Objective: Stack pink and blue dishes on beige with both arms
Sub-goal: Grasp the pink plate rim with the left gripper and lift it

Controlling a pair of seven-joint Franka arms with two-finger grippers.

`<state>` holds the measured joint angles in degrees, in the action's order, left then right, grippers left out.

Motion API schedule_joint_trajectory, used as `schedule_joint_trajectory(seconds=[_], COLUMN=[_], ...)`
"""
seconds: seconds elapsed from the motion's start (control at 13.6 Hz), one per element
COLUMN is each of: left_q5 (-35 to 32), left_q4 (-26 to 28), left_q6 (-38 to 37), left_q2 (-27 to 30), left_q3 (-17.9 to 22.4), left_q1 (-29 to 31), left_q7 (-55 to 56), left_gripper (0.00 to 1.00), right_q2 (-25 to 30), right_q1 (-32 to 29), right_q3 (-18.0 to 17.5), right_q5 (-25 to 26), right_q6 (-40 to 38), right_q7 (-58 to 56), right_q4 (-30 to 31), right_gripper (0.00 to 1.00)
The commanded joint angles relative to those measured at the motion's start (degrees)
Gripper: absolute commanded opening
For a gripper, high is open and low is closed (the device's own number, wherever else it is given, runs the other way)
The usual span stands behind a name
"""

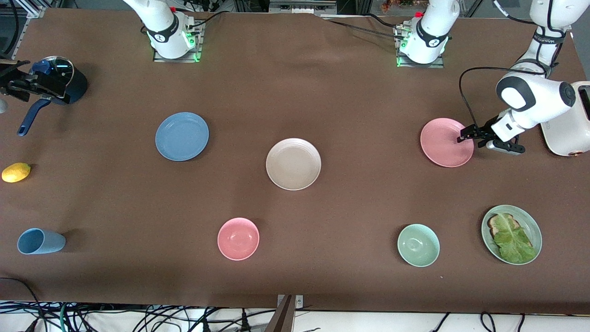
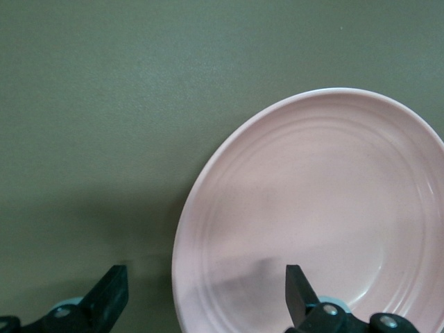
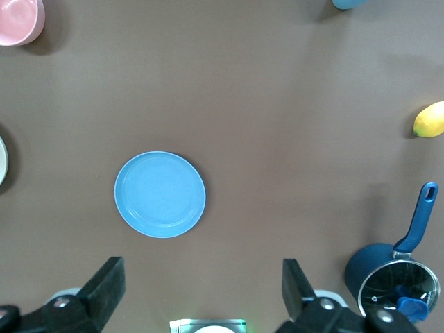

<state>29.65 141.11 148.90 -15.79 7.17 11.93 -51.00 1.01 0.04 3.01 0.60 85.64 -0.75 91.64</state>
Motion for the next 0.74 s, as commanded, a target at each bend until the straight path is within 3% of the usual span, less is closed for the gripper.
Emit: schedule_joint_trajectory(seconds=[0.0, 0.07, 0.15, 0.37, 0.59, 0.66], left_q5=[2.16, 2.16, 2.16, 2.16, 2.16, 2.16], left_q4=[-0.31, -0.31, -0.31, -0.23, -0.22, -0.31], left_q6=[0.78, 0.78, 0.78, 0.69, 0.69, 0.69], left_q2=[-0.47, -0.47, -0.39, -0.39, -0.39, -0.3], left_q3=[0.12, 0.12, 0.12, 0.12, 0.12, 0.12], left_q1=[-0.24, -0.24, -0.16, -0.15, -0.07, -0.07], left_q7=[-1.65, -1.65, -1.65, -1.74, -2.17, -2.44], left_gripper=[1.0, 1.0, 0.93, 0.34, 0.0, 0.0], right_q2=[0.92, 0.92, 0.92, 0.92, 0.92, 0.92], right_q1=[-0.22, -0.22, -0.22, -0.22, -0.22, -0.22], right_q3=[-0.02, -0.02, -0.02, -0.02, -0.02, -0.02], right_q5=[-0.25, -0.25, -0.25, -0.25, -0.25, -0.25], right_q6=[-0.3, -0.3, -0.3, -0.3, -0.3, -0.3], right_q7=[-0.4, -0.4, -0.4, -0.4, -0.4, -0.4], right_q4=[0.73, 0.73, 0.73, 0.73, 0.73, 0.73], right_gripper=[1.0, 1.0, 1.0, 1.0, 1.0, 1.0])
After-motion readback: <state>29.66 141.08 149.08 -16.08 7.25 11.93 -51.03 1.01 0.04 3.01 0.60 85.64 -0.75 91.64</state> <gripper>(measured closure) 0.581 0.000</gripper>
